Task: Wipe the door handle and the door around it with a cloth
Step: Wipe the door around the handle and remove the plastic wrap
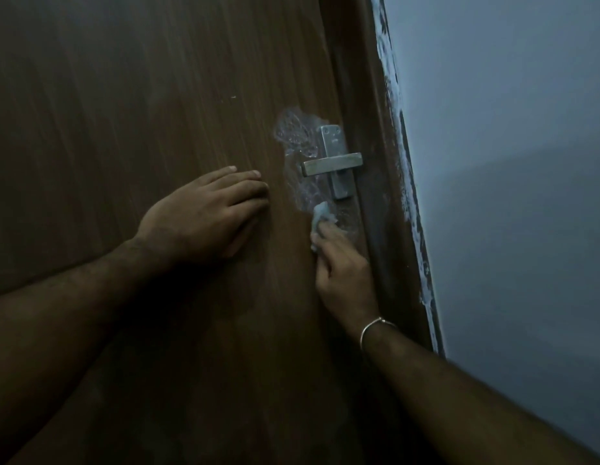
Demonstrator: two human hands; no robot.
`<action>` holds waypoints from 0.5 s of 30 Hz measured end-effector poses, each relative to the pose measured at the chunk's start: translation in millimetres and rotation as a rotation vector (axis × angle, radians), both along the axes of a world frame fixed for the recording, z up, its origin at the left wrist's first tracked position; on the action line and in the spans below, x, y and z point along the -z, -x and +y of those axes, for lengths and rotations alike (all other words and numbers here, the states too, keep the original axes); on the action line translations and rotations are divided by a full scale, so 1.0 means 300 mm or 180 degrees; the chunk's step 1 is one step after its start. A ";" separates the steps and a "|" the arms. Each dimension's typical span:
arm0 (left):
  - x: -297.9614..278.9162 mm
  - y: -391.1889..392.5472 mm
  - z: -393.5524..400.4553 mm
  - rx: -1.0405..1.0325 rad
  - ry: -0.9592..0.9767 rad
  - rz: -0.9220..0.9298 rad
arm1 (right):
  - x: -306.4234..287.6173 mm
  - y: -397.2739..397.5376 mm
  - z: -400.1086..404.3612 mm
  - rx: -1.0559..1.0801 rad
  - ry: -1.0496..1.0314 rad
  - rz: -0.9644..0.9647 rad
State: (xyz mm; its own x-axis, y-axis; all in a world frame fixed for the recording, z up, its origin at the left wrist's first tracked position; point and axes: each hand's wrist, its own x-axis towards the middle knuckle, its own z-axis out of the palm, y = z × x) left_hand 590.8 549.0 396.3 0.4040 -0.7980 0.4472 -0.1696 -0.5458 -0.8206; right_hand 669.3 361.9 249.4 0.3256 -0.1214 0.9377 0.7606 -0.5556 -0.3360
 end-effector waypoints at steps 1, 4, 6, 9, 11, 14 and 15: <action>0.000 0.001 0.001 0.0003 0.0001 -0.0018 | 0.019 0.001 0.001 -0.0008 0.0204 -0.0135; 0.005 -0.003 0.003 0.0021 0.0014 -0.0035 | 0.014 -0.041 -0.078 0.0136 0.0108 -0.0125; 0.005 -0.010 0.004 0.0019 0.0001 -0.0023 | -0.014 -0.059 -0.100 0.0215 -0.0455 0.0165; 0.002 -0.019 0.011 0.0031 -0.0012 -0.0062 | -0.011 -0.052 -0.076 0.0321 -0.0167 0.0014; 0.004 -0.020 0.012 0.0031 -0.0014 -0.0079 | -0.017 -0.064 -0.094 0.0306 -0.0185 0.0033; 0.003 -0.016 0.006 0.0035 -0.0015 -0.0042 | -0.047 -0.067 -0.093 0.0338 -0.0503 0.0250; 0.001 -0.014 0.006 0.0031 -0.0024 -0.0040 | -0.050 -0.059 -0.082 0.0337 -0.0397 0.0210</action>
